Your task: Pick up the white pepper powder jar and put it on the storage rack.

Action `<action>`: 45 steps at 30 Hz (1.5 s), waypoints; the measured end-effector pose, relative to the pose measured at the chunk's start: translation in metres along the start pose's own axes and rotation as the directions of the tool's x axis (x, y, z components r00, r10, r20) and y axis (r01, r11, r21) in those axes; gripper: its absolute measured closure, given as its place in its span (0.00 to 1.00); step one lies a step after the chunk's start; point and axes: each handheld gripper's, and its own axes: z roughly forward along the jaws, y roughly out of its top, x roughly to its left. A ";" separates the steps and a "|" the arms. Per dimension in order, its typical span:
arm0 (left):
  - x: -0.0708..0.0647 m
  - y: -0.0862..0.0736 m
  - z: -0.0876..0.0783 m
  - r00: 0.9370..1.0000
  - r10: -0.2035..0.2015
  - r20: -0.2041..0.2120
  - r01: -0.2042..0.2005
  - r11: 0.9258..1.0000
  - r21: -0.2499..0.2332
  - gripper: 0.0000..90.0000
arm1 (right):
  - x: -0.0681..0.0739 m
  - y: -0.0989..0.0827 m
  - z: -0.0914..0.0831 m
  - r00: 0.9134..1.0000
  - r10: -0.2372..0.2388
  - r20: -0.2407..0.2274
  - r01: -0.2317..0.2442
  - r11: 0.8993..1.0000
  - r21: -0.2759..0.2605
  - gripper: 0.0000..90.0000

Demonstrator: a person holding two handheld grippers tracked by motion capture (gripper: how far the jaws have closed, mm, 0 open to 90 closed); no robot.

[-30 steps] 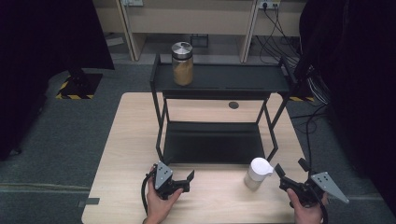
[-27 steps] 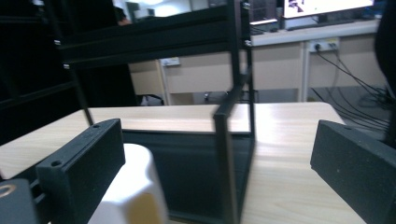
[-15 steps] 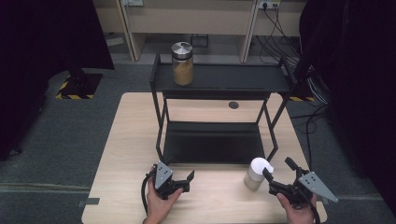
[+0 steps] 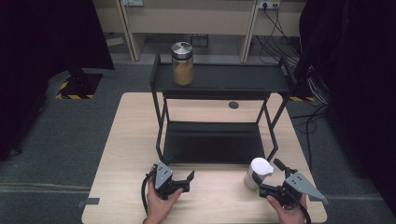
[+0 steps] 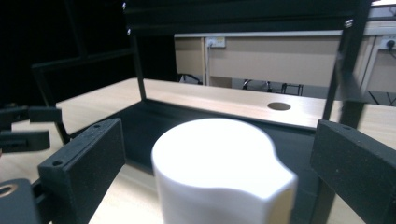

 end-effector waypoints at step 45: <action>0.001 0.000 0.000 1.000 -0.004 0.001 0.004 1.000 0.001 0.01 | -0.005 -0.016 0.019 0.999 -0.051 -0.016 0.052 0.986 0.160 0.34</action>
